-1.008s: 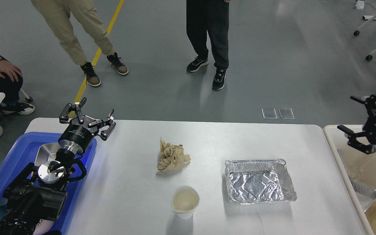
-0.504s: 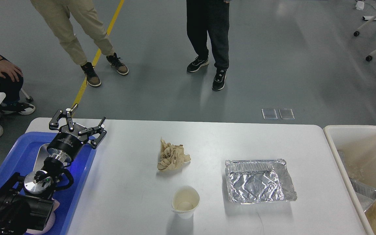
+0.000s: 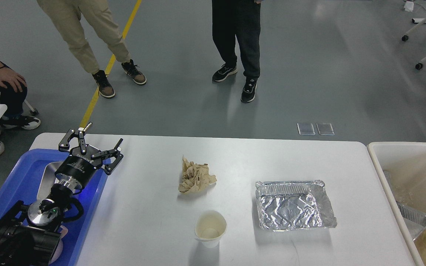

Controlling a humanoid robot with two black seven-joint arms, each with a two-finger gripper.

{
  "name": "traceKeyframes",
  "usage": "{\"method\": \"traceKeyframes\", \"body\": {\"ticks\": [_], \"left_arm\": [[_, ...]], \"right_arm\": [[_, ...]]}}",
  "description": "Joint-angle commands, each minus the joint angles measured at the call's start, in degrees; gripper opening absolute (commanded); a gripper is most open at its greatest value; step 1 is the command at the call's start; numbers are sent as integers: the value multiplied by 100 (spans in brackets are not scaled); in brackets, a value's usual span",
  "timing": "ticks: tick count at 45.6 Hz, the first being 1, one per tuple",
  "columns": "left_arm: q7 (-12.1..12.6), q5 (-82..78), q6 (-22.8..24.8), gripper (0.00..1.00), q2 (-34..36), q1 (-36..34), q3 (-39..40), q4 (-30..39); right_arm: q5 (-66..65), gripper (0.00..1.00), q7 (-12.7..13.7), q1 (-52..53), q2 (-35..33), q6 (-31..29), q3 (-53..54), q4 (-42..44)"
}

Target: Tidy desktop

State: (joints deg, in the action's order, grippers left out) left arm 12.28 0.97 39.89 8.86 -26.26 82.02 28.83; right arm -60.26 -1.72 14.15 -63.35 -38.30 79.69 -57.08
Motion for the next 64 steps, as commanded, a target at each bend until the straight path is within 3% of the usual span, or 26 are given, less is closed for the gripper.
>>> {"method": "traceKeyframes", "body": {"ticks": [1, 17, 21, 33, 51, 55, 58, 60, 64], "left_arm": [[11, -9, 18, 97, 2, 6, -2, 0], [2, -9, 27, 97, 63, -2, -415, 0], [11, -9, 27, 97, 90, -2, -450, 0], [11, -9, 18, 97, 134, -2, -459, 0], [2, 0, 27, 97, 195, 6, -819, 0], [-7, 0, 18, 97, 169, 6, -819, 0], [-7, 0, 18, 97, 169, 6, -819, 0], [-7, 0, 27, 97, 160, 15, -819, 0], [-15, 0, 27, 97, 186, 59, -802, 0]], "right_arm": [[-592, 100, -443, -281, -607, -11, -67, -321], [-1111, 100, -1278, -765, -2119, -152, -181, -1507], [-1120, 100, -1366, -756, -2313, -213, -261, -2008], [-1120, 100, -1375, -712, -2621, -494, -217, -3318], [-1111, 100, -1279, -651, -2542, -609, -199, -3283], [-1085, 100, -1243, -659, -2253, -530, -199, -3205], [-1058, 100, -1243, -651, -1613, -381, -147, -3126], [-1102, 100, -1182, -659, -1049, -100, -120, -2994], [-1102, 100, -893, -712, -820, 94, -190, -2748]]}}
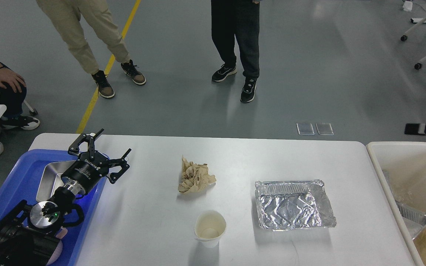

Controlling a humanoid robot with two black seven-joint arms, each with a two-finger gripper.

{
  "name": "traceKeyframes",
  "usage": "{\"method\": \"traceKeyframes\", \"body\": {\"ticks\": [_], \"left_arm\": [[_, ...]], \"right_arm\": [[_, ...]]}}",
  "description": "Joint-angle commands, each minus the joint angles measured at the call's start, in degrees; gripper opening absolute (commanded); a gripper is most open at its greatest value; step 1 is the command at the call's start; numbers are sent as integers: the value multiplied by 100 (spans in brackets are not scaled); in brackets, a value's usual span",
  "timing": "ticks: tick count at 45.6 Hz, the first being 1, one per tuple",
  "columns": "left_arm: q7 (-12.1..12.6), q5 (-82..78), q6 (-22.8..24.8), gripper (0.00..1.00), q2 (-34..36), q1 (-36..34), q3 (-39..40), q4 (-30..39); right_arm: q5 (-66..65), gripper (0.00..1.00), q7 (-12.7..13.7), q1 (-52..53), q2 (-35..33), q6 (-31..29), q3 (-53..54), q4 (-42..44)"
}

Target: Tidy desktop

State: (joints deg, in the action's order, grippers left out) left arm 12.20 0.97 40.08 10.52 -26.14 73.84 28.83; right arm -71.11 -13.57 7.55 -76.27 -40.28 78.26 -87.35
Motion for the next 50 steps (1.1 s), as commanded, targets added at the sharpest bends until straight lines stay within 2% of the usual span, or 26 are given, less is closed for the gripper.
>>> {"method": "traceKeyframes", "body": {"ticks": [1, 5, 13, 19, 30, 34, 37, 42, 50], "left_arm": [[-7, 0, 8, 97, 29, 74, 16, 0], [-7, 0, 17, 97, 56, 171, 25, 0], [-33, 0, 87, 97, 47, 206, -1, 0], [-51, 0, 87, 97, 47, 197, -10, 0], [-68, 0, 61, 97, 38, 162, -10, 0], [-77, 9, 0, 97, 38, 162, -10, 0], [-86, 17, -9, 97, 38, 162, -1, 0], [-95, 26, -44, 97, 38, 197, 43, 0], [-104, 61, -132, 97, 56, 232, 78, 0]], "right_arm": [[-8, 100, 389, -60, 499, 292, -48, 315], [-17, 100, 636, -69, 727, 292, -74, 377], [-122, 100, 663, -227, 895, 310, -136, 395], [35, 100, 935, -131, 1114, 362, -66, 667], [1836, 100, 1287, -95, 1185, 398, 549, 1439], [2180, 100, 1287, -34, 1272, 494, 646, 1809], [2434, 100, 1287, 255, 1623, 739, 699, 1994], [2760, 100, 1278, 888, 2730, 1144, 752, 2485], [3006, 100, 1278, 1302, 3847, 1276, 1129, 3005]]}}
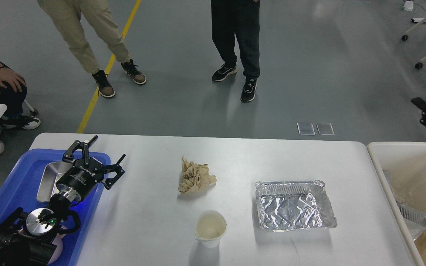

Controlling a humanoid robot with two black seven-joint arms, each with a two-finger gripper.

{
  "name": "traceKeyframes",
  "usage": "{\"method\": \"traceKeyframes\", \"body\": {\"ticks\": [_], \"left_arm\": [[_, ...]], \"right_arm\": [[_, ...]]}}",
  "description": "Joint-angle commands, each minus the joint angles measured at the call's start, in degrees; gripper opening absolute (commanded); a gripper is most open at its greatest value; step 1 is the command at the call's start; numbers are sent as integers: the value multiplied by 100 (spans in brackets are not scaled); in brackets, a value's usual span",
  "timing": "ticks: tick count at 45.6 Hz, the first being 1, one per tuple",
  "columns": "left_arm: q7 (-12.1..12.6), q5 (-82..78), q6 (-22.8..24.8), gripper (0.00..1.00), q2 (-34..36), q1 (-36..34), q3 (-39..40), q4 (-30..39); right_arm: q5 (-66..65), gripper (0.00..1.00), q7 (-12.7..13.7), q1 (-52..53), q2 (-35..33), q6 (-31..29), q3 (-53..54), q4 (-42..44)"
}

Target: Tidy desktop

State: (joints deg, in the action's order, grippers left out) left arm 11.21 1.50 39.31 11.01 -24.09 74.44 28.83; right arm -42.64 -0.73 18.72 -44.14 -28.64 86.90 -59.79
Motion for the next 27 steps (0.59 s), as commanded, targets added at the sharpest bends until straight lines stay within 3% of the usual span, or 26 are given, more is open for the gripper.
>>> {"method": "traceKeyframes", "body": {"ticks": [1, 18, 27], "left_arm": [[-5, 17, -72, 97, 6, 45, 18, 0], [-14, 26, -318, 97, -12, 19, 62, 0], [-14, 26, -345, 97, 6, -25, 167, 0]], "right_arm": [[177, 100, -14, 185, 731, 131, 327, 257], [423, 100, -67, 756, 2462, 456, 626, 1154], [2021, 100, -67, 826, 2963, 447, 652, 1162]]}}
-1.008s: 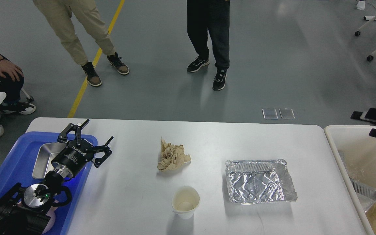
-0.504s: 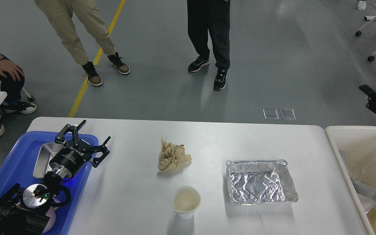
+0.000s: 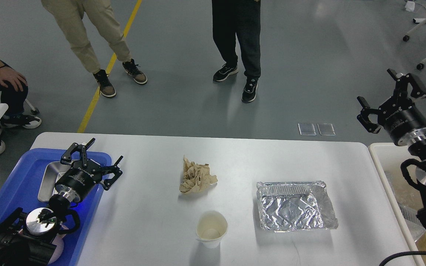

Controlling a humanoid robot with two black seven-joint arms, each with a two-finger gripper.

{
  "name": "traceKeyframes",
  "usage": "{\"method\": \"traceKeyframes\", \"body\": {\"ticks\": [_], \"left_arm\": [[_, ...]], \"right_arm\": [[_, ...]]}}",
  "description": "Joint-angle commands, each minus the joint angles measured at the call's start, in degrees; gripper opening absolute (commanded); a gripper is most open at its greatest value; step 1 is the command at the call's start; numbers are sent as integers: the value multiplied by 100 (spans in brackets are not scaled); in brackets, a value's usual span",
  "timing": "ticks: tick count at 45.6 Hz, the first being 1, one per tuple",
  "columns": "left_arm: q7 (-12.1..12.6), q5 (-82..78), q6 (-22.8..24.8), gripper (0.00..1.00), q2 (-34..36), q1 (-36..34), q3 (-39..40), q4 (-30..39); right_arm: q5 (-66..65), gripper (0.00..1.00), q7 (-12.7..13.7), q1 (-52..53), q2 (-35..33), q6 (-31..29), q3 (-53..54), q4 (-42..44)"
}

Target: Tidy desktop

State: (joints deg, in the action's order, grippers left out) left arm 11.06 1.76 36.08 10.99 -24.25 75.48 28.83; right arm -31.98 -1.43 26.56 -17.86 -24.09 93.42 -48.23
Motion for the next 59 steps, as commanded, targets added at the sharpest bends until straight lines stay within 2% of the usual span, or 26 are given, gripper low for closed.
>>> {"method": "traceKeyframes", "body": {"ticks": [1, 19, 25, 31, 47, 54, 59], "left_arm": [[1, -1, -39, 97, 8, -1, 72, 0], [1, -1, -101, 97, -53, 69, 318, 0], [-122, -1, -110, 97, -53, 69, 318, 0], [-201, -1, -101, 97, -62, 69, 345, 0], [-254, -1, -101, 97, -97, 96, 547, 0], [-254, -1, -101, 97, -106, 96, 617, 0], [-254, -1, -84, 97, -89, 78, 652, 9]], "right_arm": [[1087, 100, 3, 51, 362, -8, 0, 7], [1273, 100, -76, -19, 502, 80, -131, -90], [1343, 100, -50, -19, 529, 115, -88, -99], [1545, 100, 11, 68, 538, 404, -70, -20], [1440, 100, -33, -89, 450, 554, -79, -125], [1414, 100, -33, -230, 248, 694, -96, -274], [827, 100, -33, -599, -436, 713, -158, -783]]}}
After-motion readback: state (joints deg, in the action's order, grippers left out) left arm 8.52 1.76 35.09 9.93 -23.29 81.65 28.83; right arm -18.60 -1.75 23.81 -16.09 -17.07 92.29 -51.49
